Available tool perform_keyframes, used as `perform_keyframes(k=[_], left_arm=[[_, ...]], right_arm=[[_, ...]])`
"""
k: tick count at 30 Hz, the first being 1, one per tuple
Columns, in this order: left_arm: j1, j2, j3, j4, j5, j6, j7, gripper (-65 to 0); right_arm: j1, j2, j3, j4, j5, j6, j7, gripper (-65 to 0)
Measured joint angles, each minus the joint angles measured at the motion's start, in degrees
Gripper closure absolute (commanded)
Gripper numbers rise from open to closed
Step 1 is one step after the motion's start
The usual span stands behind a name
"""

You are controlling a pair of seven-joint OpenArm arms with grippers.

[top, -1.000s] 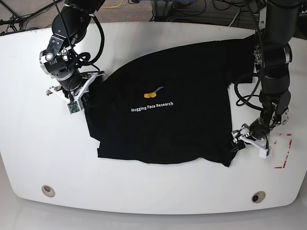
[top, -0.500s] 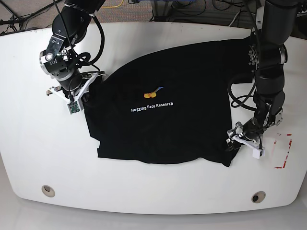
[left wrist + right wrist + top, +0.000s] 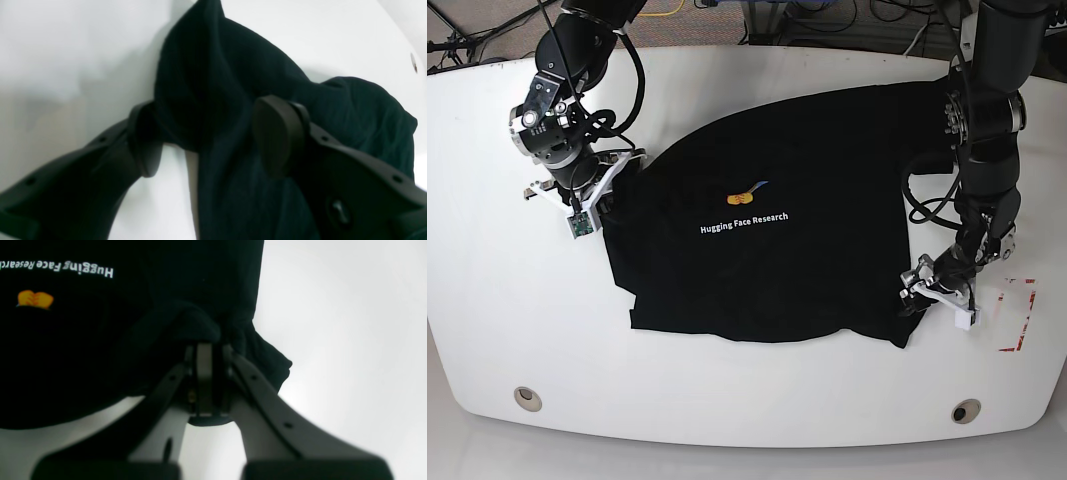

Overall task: Fold the T-shirt properly
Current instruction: 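Grasp the shirt hem corner with the left gripper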

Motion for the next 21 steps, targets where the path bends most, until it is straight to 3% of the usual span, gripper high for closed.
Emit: perform_keyframes(k=[6,12,21], left_arm=[[0.2,0.0,-4.7,-0.1,0.0,0.7,0.3,-41.1],[0.3,-0.2,-5.1,-0.1,0.1,0.8,0.2,-40.6],[0.4,0.0,-5.1,-0.2,0.4,1.1,0.3,-28.5]], right_arm=[[0.1,0.0,0.0,0.0,0.0,0.0,0.0,-2.1],[0.1,0.0,0.0,0.0,0.0,0.0,0.0,-2.1],[0.1,0.0,0.0,0.0,0.0,0.0,0.0,-2.1]])
